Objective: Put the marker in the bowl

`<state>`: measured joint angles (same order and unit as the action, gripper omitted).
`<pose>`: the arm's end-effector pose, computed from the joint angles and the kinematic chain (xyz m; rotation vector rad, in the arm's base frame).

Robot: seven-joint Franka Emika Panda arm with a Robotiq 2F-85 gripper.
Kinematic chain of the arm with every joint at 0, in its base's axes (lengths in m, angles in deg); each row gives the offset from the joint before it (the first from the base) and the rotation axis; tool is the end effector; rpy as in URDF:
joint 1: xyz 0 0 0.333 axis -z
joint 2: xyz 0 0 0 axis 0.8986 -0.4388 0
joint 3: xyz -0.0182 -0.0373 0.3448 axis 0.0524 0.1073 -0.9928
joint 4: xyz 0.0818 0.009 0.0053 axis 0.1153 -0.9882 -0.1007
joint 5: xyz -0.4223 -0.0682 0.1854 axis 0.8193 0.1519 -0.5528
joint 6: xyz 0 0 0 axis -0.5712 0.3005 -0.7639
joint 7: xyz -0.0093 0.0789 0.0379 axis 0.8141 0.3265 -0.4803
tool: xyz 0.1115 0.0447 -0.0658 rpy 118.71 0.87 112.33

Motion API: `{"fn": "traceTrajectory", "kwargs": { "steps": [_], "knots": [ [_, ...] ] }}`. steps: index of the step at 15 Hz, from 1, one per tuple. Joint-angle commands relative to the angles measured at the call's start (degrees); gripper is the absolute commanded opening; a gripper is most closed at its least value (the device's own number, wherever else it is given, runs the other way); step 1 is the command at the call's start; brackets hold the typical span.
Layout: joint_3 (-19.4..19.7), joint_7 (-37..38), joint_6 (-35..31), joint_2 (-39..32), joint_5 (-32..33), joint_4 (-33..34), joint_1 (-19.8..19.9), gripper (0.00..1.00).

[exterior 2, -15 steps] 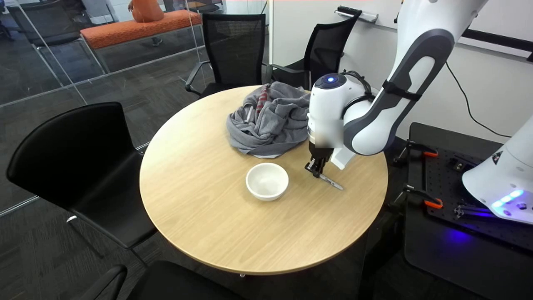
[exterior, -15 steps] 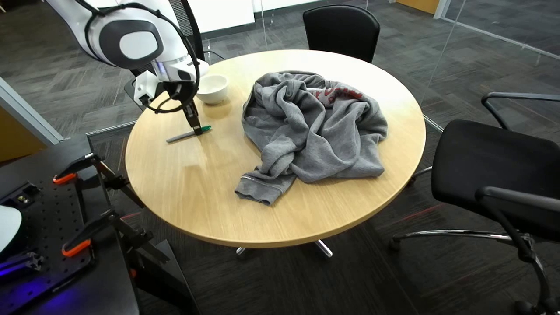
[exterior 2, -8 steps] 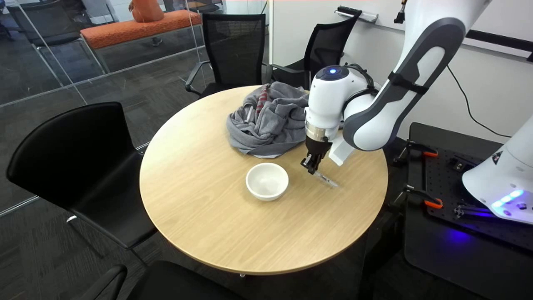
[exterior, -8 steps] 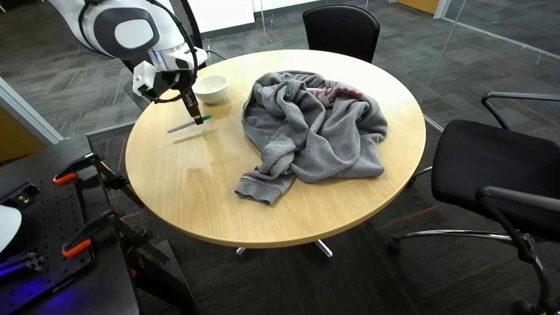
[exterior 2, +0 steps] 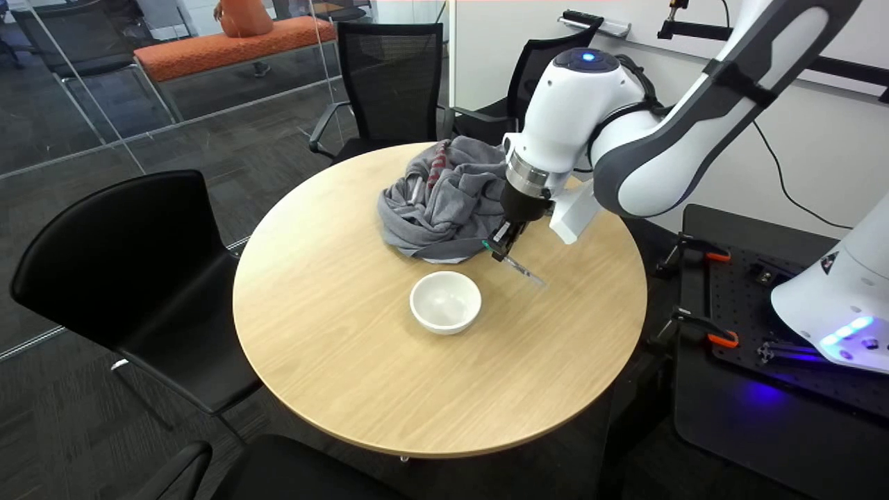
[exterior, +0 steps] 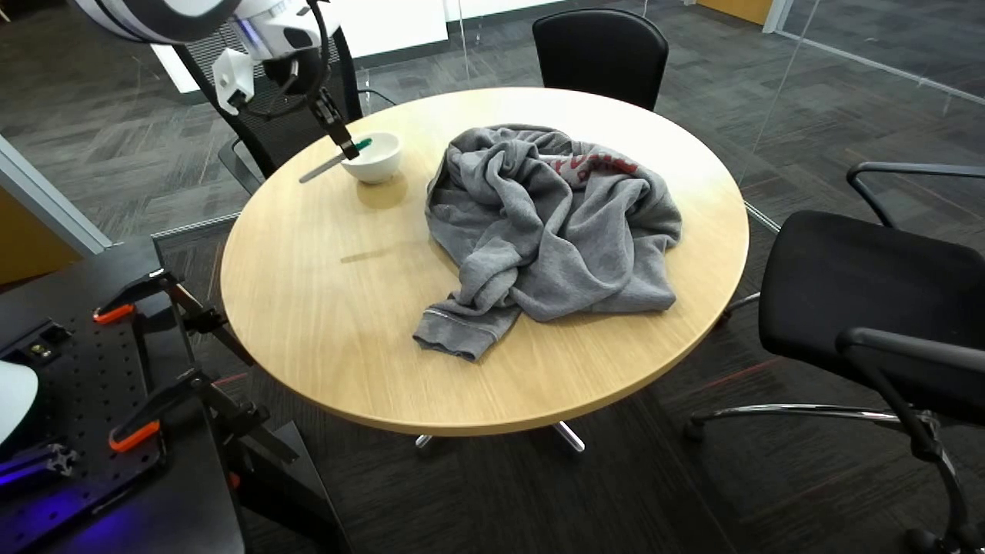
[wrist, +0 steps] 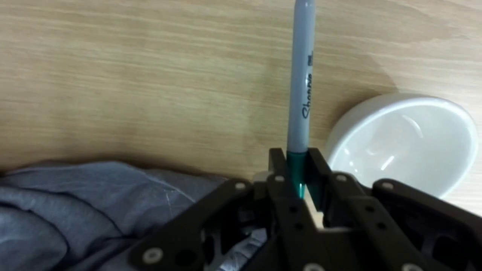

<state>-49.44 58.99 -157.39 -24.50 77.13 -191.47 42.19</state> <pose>0.5408 0.1311 0.1361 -3.0938 0.2878 -0.3335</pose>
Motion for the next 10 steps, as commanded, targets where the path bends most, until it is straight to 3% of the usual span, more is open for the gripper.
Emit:
{"fn": "traceTrajectory", "kwargs": {
  "steps": [1,5,10],
  "knots": [
    [0.8,-0.3,-0.1,4.6,4.7,-1.9,-1.5,0.05],
    [-5.8,-10.1,4.7,8.2,5.0,-1.3,2.6,0.05],
    [-15.8,-27.9,9.4,11.3,-3.2,-0.2,9.2,0.05]
  ]
}}
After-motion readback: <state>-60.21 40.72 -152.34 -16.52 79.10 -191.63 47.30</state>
